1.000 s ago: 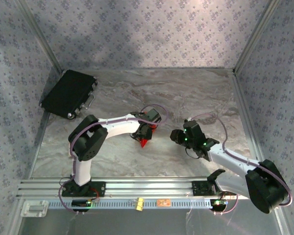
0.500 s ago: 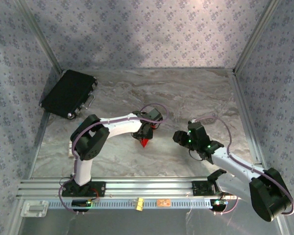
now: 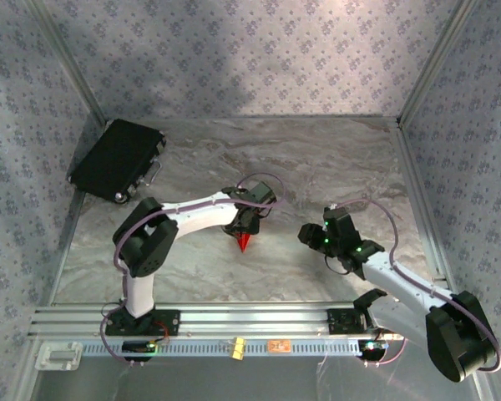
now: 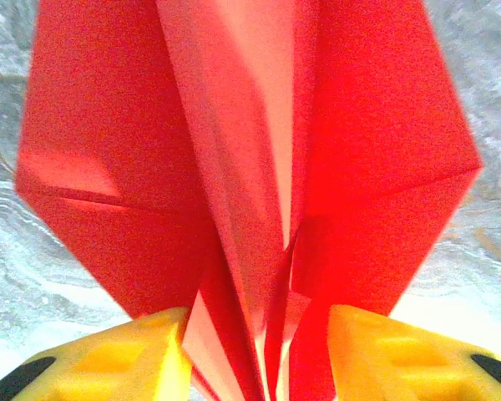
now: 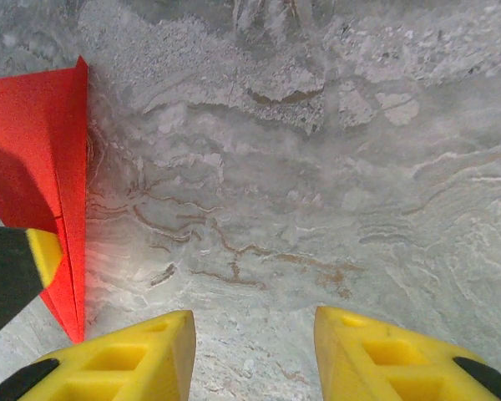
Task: Fold a paper plane with a square sheet of paper (pick it up from the middle)
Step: Move the paper plane to the center of the table.
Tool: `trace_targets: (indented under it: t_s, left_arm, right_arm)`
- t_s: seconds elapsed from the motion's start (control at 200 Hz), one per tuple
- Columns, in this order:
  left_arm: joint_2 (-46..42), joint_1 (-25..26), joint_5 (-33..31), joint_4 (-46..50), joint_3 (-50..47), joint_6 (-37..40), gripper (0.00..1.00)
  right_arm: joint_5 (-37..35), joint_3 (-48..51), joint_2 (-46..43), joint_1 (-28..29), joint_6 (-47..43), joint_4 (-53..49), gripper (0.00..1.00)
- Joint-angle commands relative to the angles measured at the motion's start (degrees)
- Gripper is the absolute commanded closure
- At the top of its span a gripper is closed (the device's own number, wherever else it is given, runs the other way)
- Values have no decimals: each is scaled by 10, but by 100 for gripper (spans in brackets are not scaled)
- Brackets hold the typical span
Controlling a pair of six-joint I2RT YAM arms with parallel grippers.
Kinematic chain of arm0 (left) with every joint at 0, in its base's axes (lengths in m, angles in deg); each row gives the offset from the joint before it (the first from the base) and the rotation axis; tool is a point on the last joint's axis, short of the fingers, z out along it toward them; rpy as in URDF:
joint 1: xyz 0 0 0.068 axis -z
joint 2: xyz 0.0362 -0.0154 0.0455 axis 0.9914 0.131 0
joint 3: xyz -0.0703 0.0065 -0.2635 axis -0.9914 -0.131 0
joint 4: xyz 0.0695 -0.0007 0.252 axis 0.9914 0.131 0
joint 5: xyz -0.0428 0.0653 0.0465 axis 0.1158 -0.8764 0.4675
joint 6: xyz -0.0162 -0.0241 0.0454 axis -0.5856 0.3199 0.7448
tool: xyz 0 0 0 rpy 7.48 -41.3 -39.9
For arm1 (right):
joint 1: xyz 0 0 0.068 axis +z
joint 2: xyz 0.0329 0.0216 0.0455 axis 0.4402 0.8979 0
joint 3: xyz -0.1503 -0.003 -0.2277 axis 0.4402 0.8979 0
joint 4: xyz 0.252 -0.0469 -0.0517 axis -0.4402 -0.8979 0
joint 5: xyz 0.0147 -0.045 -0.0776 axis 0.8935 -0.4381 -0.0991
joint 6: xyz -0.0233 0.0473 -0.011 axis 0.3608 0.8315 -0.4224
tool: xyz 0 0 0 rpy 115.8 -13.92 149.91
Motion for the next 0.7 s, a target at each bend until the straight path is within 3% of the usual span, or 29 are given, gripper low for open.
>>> trace_targets:
  t_s: [0.0, 0.225, 0.395, 0.42, 0.43, 0.5, 0.565, 0.695]
  left_arm:
    - [-31, 6, -12, 16, -6, 1, 53]
    - [-91, 5, -37, 15, -23, 12, 49]
    - [-153, -15, -86, 2, -40, 51, 43]
    - [-162, -22, -91, 0, -46, 58, 42]
    - [-166, -26, -93, 0, -48, 61, 42]
    - [-191, -58, -103, -13, -66, 82, 41]
    - [-219, -89, -109, -39, -90, 123, 33]
    - [-279, -166, -117, -104, -153, 192, 23]
  right_arm:
    - [6, -24, -13, -11, -18, -33, 57]
    - [4, -76, -45, -91, -89, -129, 50]
    - [-78, -145, -50, -141, -158, -177, 20]
    - [-98, -156, -46, -144, -167, -176, 3]
    - [-104, -159, -44, -145, -172, -176, 2]
    - [-155, -183, -23, -148, -199, -172, 1]
    - [-190, -187, 1, -148, -248, -140, 1]
    - [-251, -149, 74, -149, -394, -13, 1]
